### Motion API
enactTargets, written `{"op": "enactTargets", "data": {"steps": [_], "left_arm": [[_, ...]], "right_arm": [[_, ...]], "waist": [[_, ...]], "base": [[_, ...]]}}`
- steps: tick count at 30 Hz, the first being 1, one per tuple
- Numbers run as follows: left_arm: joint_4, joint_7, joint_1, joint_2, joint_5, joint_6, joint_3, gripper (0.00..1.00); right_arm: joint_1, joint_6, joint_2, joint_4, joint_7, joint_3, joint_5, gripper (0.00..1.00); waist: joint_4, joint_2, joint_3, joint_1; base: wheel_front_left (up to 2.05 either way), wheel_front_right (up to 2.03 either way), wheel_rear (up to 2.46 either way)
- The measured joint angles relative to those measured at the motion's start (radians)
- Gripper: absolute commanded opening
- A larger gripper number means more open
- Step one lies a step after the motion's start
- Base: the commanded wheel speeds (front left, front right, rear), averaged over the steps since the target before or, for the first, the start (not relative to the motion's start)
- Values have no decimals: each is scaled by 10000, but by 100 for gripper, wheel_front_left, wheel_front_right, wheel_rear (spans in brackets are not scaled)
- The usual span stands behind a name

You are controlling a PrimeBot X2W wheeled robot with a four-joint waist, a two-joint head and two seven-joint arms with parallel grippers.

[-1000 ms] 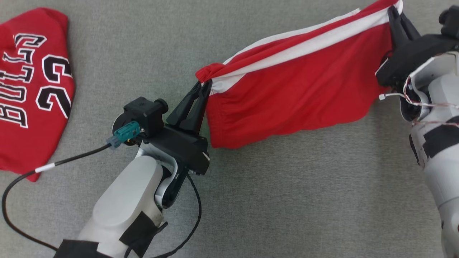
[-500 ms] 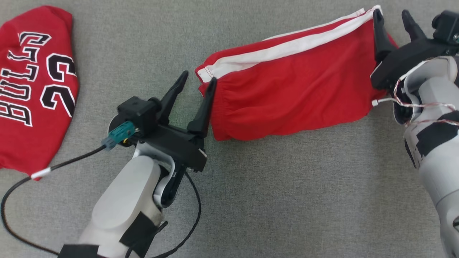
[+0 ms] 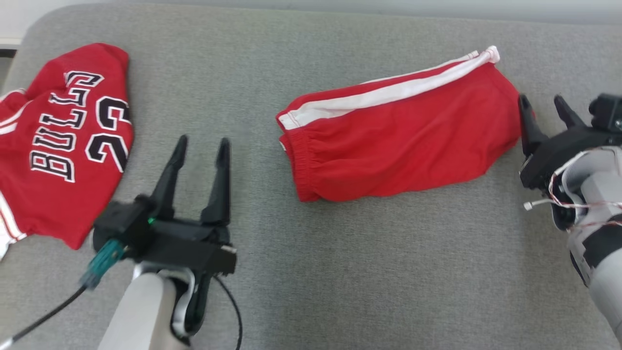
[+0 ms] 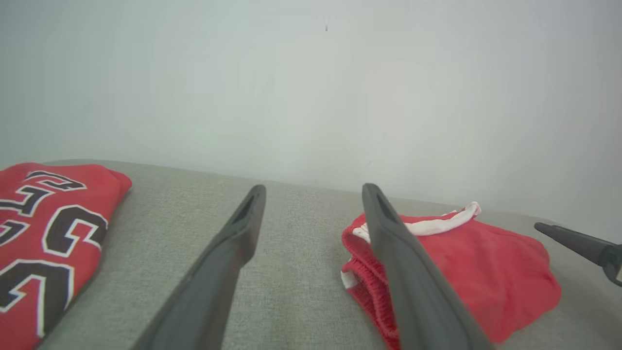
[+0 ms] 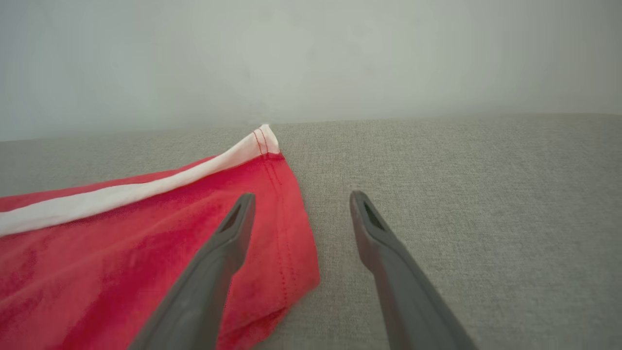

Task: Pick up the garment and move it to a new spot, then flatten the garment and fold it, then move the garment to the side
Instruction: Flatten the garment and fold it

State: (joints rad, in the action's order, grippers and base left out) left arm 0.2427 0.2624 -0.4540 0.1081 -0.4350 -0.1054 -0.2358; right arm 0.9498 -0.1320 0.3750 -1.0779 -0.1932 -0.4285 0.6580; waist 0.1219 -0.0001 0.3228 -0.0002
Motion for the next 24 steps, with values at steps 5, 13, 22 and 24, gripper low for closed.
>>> {"op": "enactTargets", "data": {"steps": [5, 13, 22, 24], "left_arm": [[-698, 0, 909, -130, 803, 0, 1026, 100], [-1093, 0, 1980, -380, 1647, -96, 1764, 100], [-1055, 0, 2245, -531, 1818, -190, 1873, 100], [-1014, 0, 2298, -537, 1843, -192, 1860, 100]], "right_arm": [[-310, 0, 96, -174, 171, -251, 345, 100], [-325, 0, 84, -882, 631, -460, 591, 100], [-415, 0, -42, -1024, 1060, -759, 1014, 0], [-547, 0, -13, -947, 1034, -798, 1145, 0]], "waist": [[262, 0, -90, 1], [570, 1, -100, 1], [752, 0, -308, 2], [711, 1, -422, 2]], "base": [[0, 0, 0], [0, 0, 0], [0, 0, 0], [0, 0, 0]]}}
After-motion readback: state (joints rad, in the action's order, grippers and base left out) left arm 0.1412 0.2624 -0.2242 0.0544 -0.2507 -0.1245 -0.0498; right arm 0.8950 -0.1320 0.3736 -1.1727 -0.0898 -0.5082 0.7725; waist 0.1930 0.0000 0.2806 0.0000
